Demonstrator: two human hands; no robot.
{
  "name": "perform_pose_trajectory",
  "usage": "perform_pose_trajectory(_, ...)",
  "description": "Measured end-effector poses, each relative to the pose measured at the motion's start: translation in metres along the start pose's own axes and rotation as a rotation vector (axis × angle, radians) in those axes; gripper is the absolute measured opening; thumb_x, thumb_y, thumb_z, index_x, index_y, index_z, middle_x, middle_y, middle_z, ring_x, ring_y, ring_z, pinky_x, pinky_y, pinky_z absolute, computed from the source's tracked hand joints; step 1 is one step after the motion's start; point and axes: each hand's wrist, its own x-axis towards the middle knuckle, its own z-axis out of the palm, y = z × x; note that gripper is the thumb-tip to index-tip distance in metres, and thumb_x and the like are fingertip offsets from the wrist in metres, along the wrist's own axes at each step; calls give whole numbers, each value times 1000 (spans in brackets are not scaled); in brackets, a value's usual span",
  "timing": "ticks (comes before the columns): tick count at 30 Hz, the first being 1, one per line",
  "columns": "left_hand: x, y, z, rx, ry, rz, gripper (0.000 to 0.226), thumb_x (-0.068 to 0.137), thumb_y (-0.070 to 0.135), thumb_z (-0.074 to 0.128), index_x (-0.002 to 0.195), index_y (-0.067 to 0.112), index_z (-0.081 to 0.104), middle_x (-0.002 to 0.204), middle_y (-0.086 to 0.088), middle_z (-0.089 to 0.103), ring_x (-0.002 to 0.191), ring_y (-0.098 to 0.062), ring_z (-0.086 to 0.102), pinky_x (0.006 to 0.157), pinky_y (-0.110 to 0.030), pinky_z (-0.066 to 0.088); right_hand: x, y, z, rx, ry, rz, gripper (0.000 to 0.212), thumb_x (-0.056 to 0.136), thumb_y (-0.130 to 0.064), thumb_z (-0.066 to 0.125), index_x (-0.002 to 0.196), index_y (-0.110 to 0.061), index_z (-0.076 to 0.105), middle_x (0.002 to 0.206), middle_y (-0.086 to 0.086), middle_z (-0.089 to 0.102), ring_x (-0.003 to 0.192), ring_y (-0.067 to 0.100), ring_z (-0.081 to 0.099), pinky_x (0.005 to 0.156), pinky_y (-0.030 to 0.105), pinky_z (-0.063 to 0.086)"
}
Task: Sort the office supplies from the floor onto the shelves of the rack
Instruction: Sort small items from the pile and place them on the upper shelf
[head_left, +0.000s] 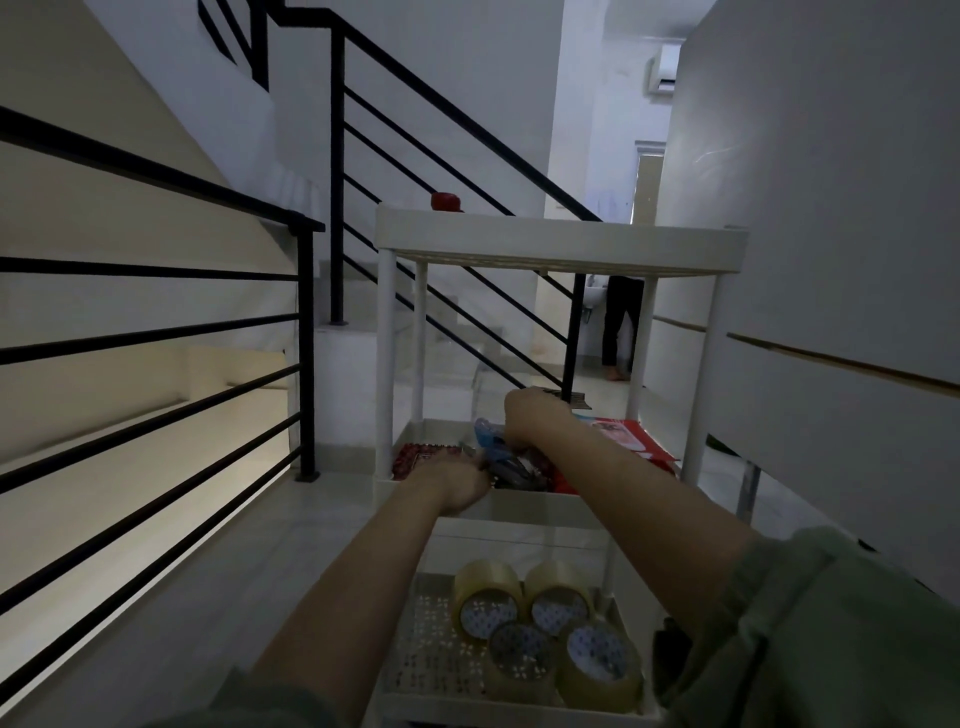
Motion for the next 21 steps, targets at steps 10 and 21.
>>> perform_pose_trajectory(10,2,-1,1,20,-21,-23,49,95,16,26,144,18,33,145,-16,39,129,-30,38,103,-36,33,7,7,5,90,-88,112,31,95,-26,50,101,4,54,102,14,57,97,29,59,73,32,44)
perform_pose_trajectory(21,6,-6,4,47,-1,18,45,98,28,24,139,21,41,146,-12,40,127,-30,42,106,-40,35,3,2,-6,-272,-47,-13,38,94,-21,50,127,-3,48,131,14,51,118,29,51,87,35,45)
